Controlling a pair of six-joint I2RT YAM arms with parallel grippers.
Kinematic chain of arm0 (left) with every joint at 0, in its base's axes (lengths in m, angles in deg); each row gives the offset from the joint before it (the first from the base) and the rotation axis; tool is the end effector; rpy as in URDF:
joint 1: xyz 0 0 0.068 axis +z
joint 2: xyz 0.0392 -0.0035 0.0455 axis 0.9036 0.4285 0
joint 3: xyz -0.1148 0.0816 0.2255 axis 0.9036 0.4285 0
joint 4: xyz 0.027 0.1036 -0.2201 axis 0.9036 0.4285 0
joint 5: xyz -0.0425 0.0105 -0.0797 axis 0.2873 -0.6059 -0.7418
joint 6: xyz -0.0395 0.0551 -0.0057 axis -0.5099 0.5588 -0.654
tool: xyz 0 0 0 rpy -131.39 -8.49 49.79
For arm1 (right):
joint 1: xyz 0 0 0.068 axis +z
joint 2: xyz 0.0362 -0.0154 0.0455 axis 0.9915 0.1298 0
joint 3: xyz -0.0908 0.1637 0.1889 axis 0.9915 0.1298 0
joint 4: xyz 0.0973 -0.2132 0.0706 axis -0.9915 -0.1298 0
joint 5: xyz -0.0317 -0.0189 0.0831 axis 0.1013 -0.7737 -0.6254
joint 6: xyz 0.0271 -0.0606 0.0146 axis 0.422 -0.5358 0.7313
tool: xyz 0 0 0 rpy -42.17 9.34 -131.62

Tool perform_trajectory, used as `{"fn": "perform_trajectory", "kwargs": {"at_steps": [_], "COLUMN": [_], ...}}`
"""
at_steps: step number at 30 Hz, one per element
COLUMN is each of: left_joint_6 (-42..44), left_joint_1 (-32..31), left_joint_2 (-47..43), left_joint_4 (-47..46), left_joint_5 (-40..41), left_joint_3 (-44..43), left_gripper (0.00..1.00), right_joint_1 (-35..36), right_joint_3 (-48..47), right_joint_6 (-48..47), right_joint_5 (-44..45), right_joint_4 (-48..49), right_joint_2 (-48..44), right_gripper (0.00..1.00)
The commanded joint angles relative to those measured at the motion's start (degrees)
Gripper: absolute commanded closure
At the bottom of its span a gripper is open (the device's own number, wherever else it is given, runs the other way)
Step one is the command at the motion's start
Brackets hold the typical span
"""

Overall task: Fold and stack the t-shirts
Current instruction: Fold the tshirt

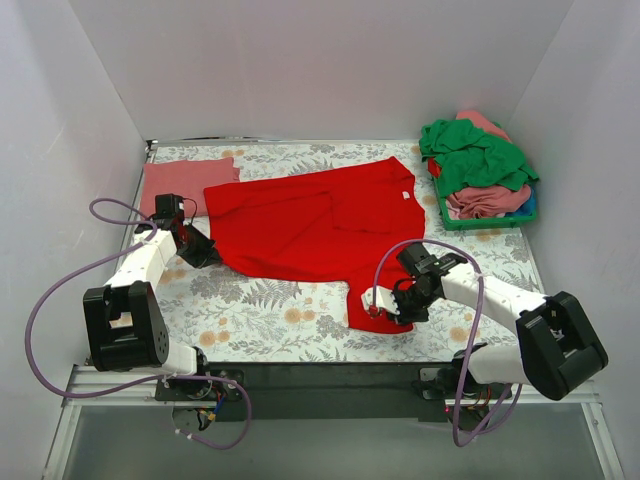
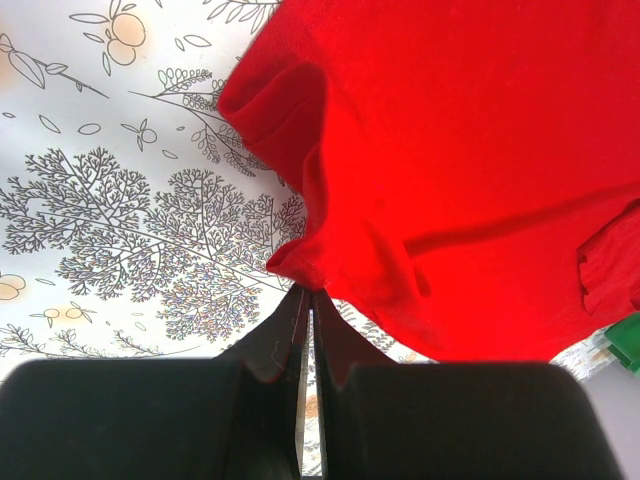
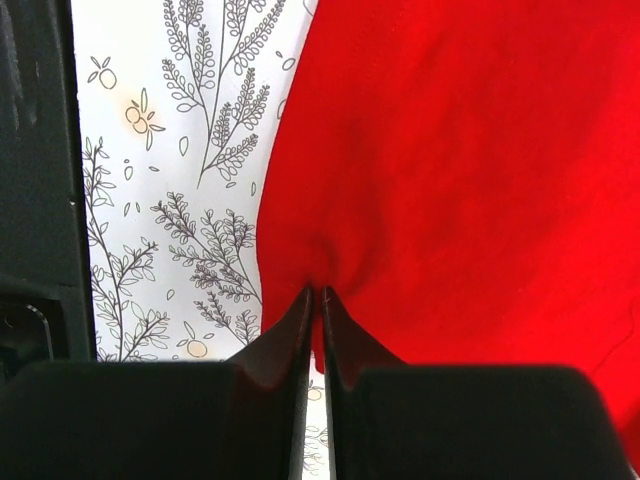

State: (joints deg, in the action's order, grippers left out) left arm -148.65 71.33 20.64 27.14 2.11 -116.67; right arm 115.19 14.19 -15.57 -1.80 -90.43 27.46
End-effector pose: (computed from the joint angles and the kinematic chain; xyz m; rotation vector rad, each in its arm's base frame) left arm 0.2571 0.0201 0.1902 -1.9853 2.1315 -0.5436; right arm 0.1462 0.1182 0.1423 -2.2156 1.7706 0.4602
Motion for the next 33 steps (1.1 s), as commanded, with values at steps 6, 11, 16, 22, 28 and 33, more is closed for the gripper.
{"fn": "perform_trajectory", "kwargs": {"at_steps": [6, 11, 16, 22, 28, 33], "left_joint_6": [0.6, 0.6, 0.6, 0.7, 0.7, 0.8], "left_joint_1": [0.3, 0.3, 0.3, 0.4, 0.4, 0.4], "left_joint_2": [-1.8, -2.0, -1.8, -1.8, -1.7, -1.5], "left_joint_4": [-0.8, -0.7, -0.9, -0.9, -0.9, -0.9], "left_joint_5": [-0.8, -0.9, -1.3, -1.2, -1.2, -1.5], "left_joint_3": [0.0, 0.1, 0.1, 0.1, 0.1, 0.1], "left_gripper": [1.0, 1.0, 1.0, 1.0, 1.0, 1.0], "right_joint_1": [0.3, 0.4, 0.5, 0.5, 0.6, 0.6], "right_joint_3": [2.1, 1.2, 4.4, 5.6, 9.6, 12.3], "right_joint_6": [2.7, 2.1, 0.5, 1.4, 3.5, 6.1], "right_joint_5": [4.4, 5.5, 8.2, 7.6, 9.2, 10.3], "right_joint_4": [0.3, -1.2, -1.0, 1.4, 6.7, 9.7], "right_joint_2": [0.8, -4.5, -6.5, -6.3, -4.8, -4.8], "right_gripper": [0.66, 0.48, 0.46, 0.49, 0.62, 0.76]}}
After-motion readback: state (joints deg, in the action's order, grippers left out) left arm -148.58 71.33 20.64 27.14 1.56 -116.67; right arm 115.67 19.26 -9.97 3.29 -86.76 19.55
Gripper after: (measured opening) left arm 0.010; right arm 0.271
